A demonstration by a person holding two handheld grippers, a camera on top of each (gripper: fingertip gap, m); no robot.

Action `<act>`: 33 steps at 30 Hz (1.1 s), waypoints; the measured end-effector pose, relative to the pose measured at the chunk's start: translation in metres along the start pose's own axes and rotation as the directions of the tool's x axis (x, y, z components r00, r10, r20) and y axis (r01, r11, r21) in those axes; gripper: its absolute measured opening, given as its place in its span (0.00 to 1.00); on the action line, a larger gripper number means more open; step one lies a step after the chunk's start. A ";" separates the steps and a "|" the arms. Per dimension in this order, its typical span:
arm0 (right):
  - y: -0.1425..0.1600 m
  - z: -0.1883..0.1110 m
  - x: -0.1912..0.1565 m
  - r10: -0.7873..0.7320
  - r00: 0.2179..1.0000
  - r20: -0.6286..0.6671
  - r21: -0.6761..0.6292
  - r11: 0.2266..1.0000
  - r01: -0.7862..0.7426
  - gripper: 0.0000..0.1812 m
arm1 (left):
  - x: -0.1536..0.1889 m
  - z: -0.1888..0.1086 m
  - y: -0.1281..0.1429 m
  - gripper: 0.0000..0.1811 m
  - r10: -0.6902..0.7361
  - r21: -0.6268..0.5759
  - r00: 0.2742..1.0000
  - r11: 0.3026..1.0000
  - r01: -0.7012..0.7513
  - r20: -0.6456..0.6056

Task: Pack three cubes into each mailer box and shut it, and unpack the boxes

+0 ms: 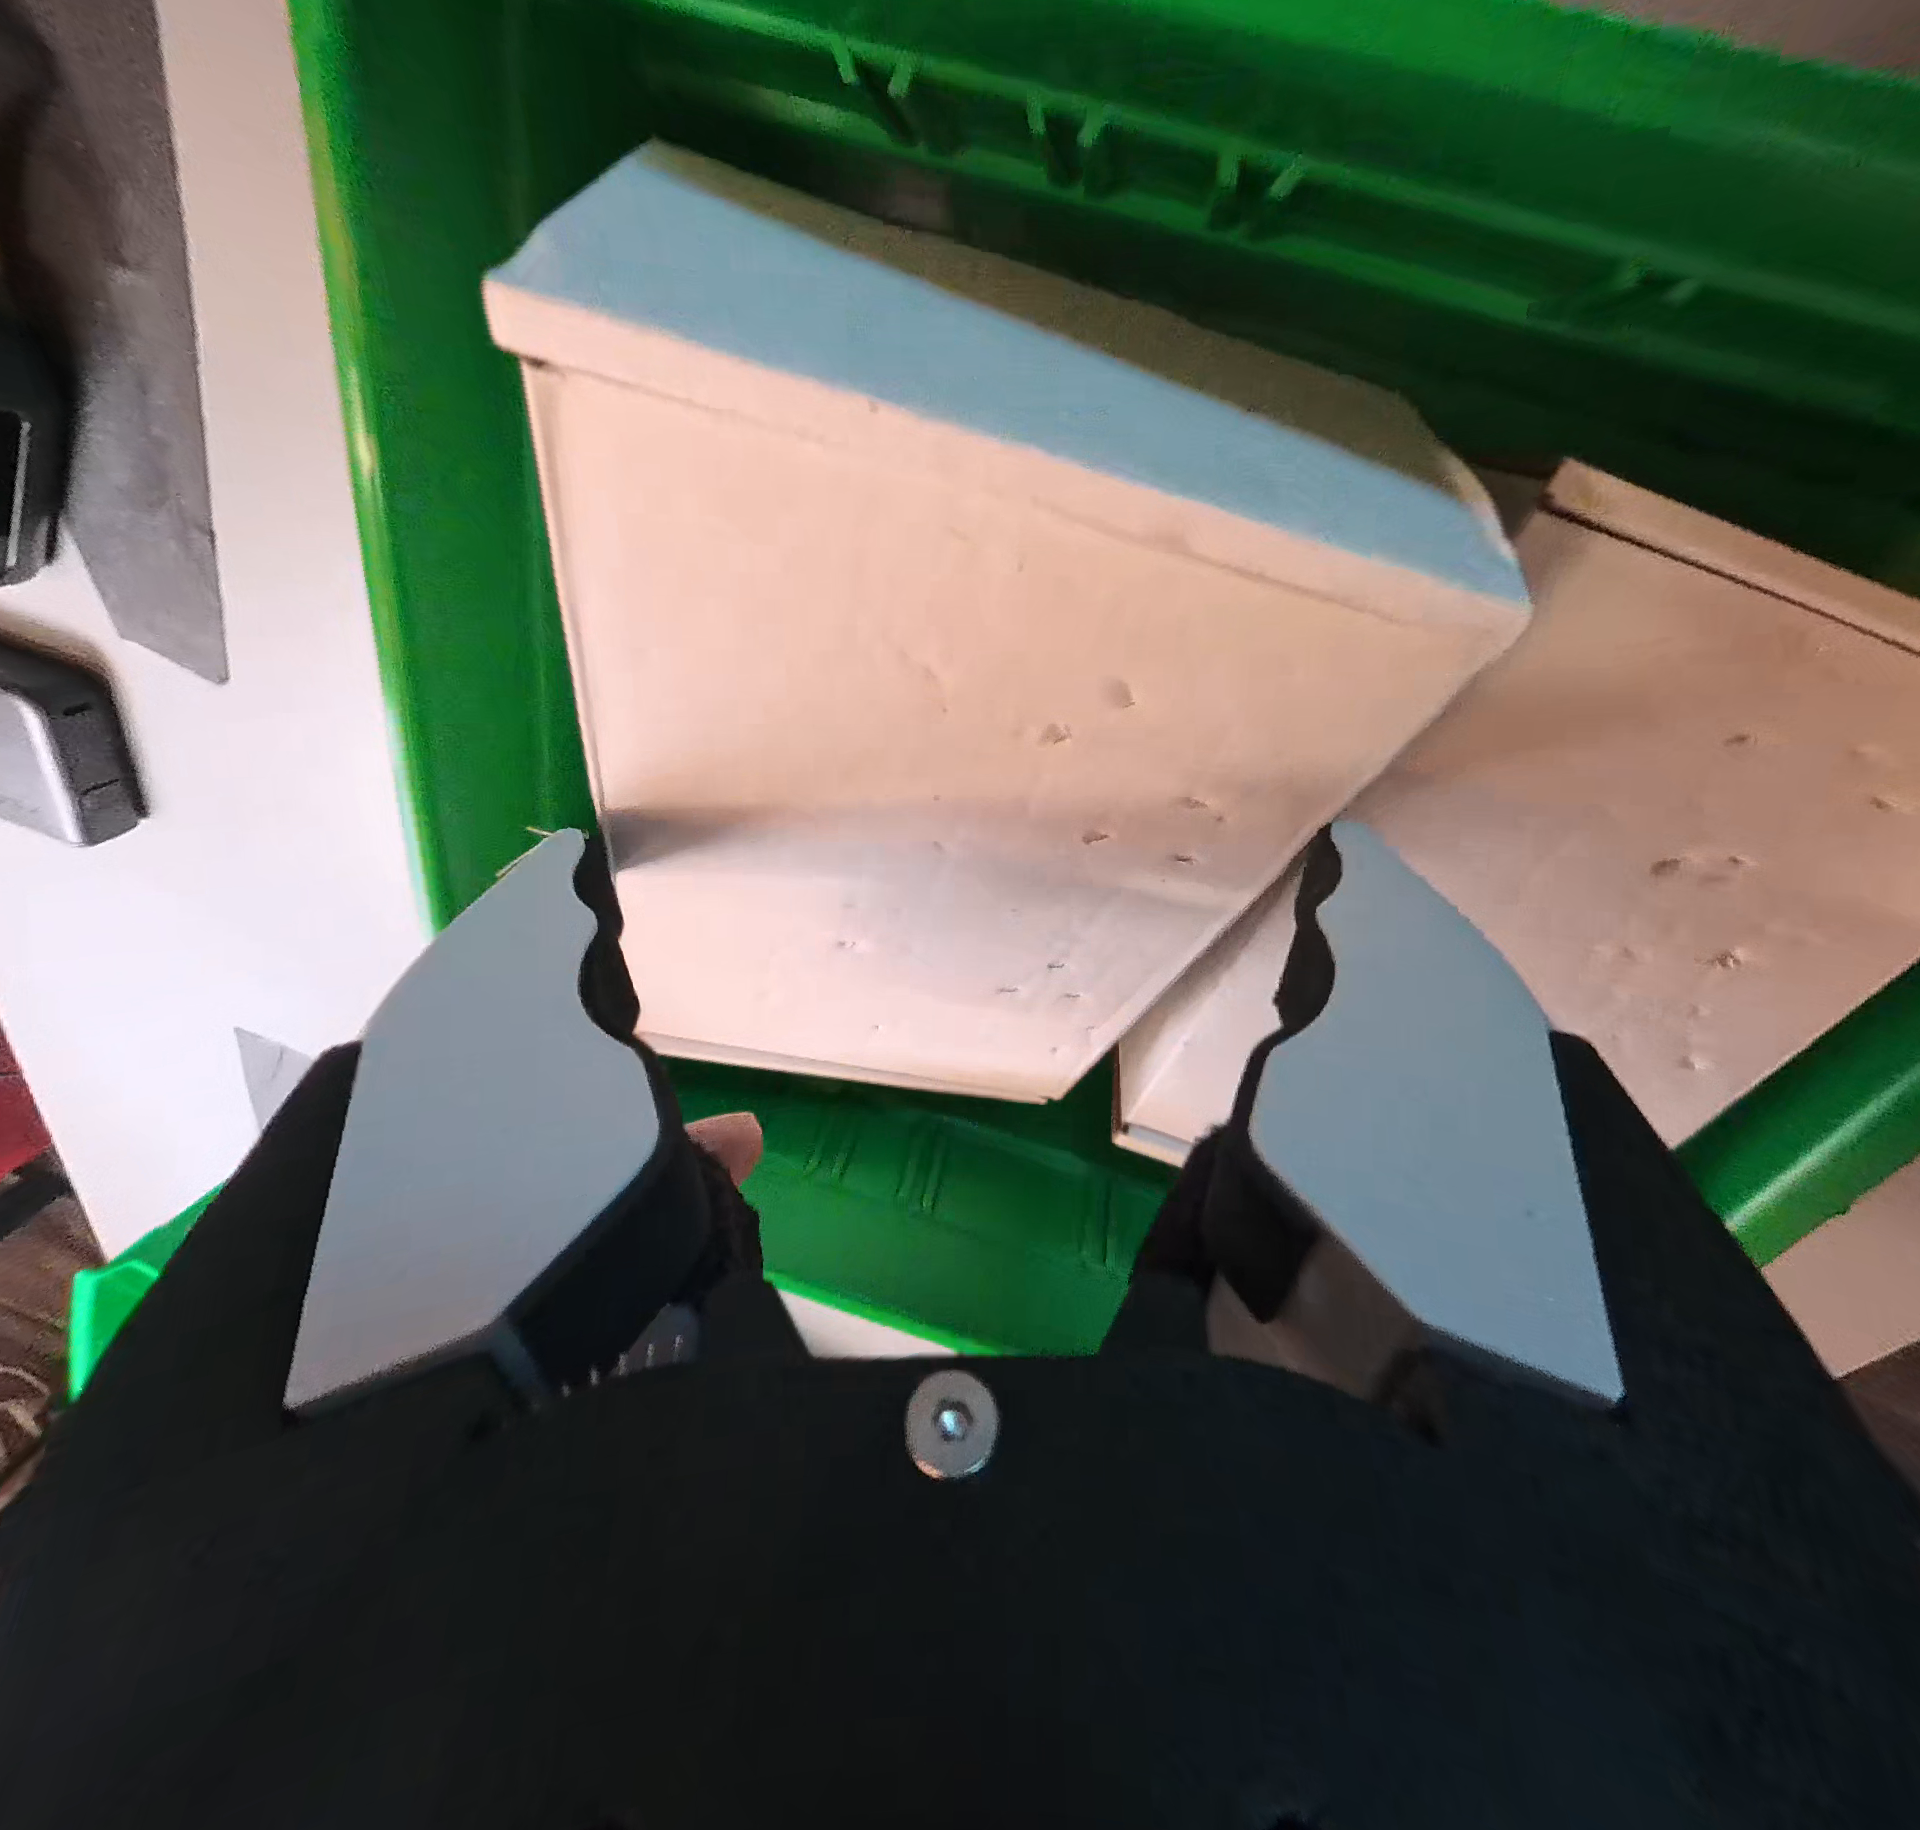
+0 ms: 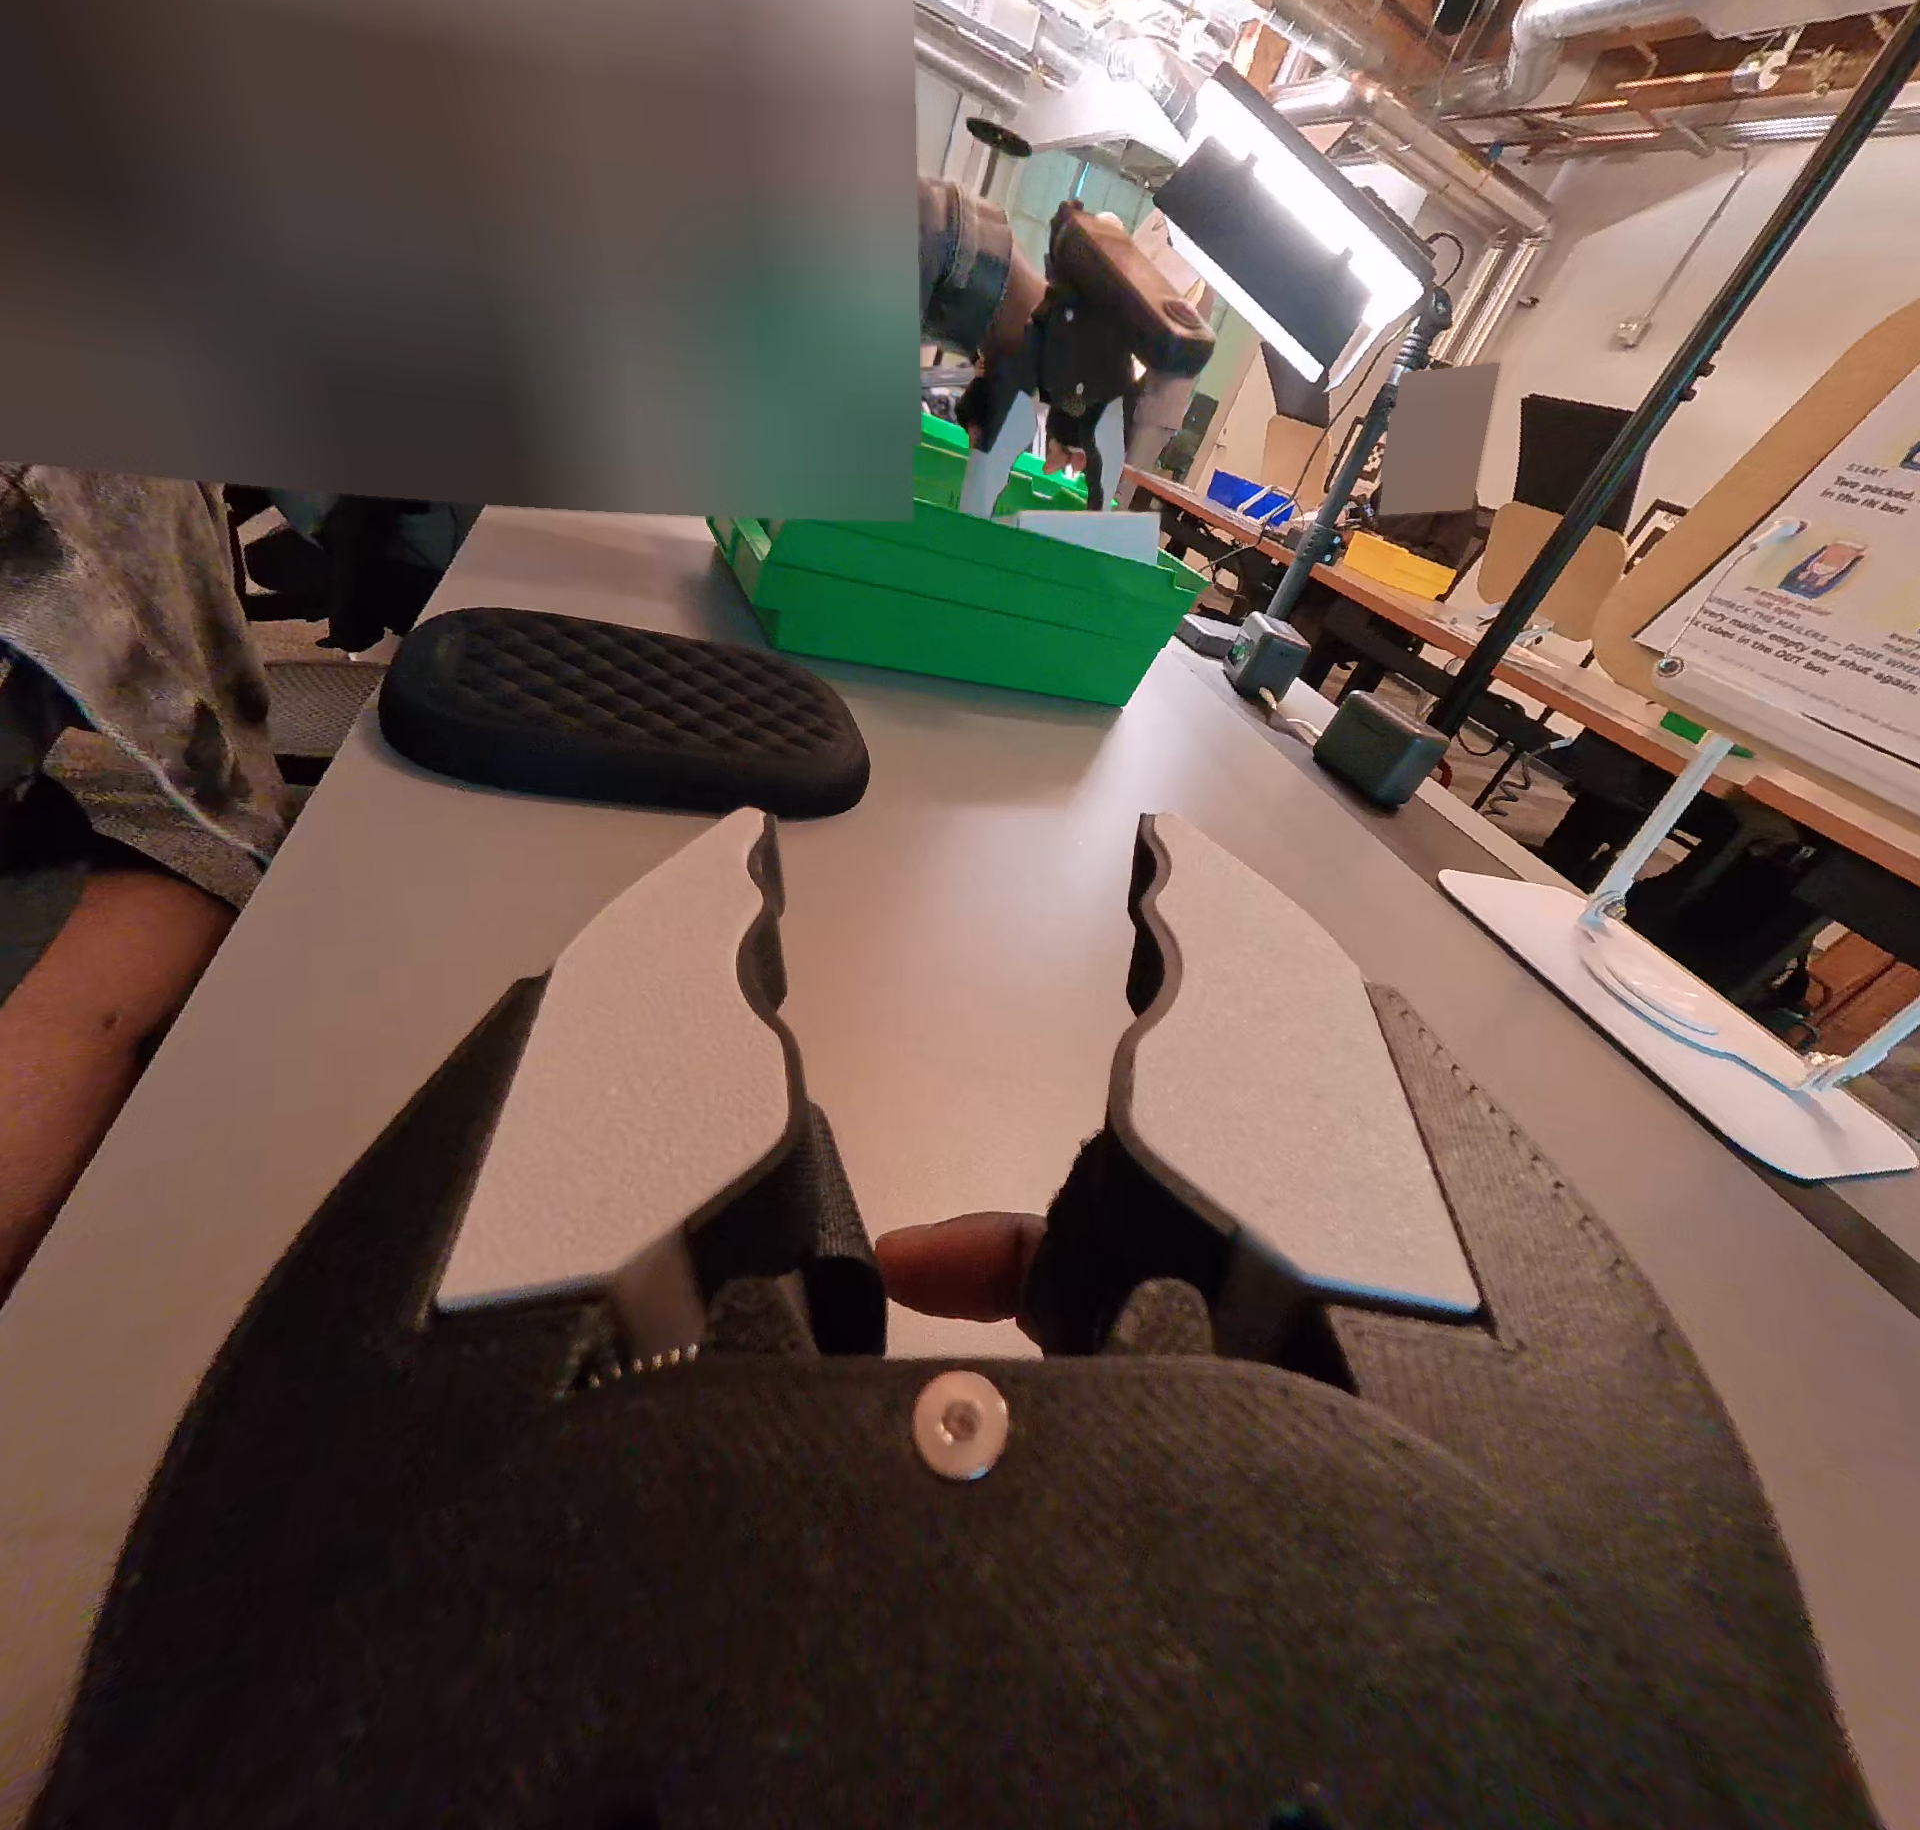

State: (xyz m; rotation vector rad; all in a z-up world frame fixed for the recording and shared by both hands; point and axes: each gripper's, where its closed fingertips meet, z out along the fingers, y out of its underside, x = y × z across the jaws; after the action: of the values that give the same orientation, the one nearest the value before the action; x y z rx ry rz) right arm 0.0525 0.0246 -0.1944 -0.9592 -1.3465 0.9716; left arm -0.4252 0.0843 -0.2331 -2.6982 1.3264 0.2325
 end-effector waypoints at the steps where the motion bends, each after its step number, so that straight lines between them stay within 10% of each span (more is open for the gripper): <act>1: 0.000 0.000 0.000 -0.002 1.000 0.000 0.000 1.000 0.002 0.36 | 0.000 -0.004 0.000 0.67 0.002 0.010 1.000 1.000 -0.002 0.010; 25: 0.002 0.001 -0.001 -0.013 1.000 0.003 -0.012 1.000 0.013 0.36 | 0.000 0.038 -0.017 0.57 0.062 0.183 0.994 0.980 -0.078 0.089; 33: 0.002 0.001 -0.001 -0.006 1.000 0.003 -0.015 1.000 0.006 0.36 | -0.011 0.042 -0.009 0.69 -0.019 0.134 0.997 0.991 0.009 0.070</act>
State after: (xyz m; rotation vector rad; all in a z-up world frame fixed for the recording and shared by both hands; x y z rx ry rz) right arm 0.0512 0.0248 -0.1969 -0.9652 -1.3596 0.9599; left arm -0.4280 0.1065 -0.2721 -2.5629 1.2557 0.2276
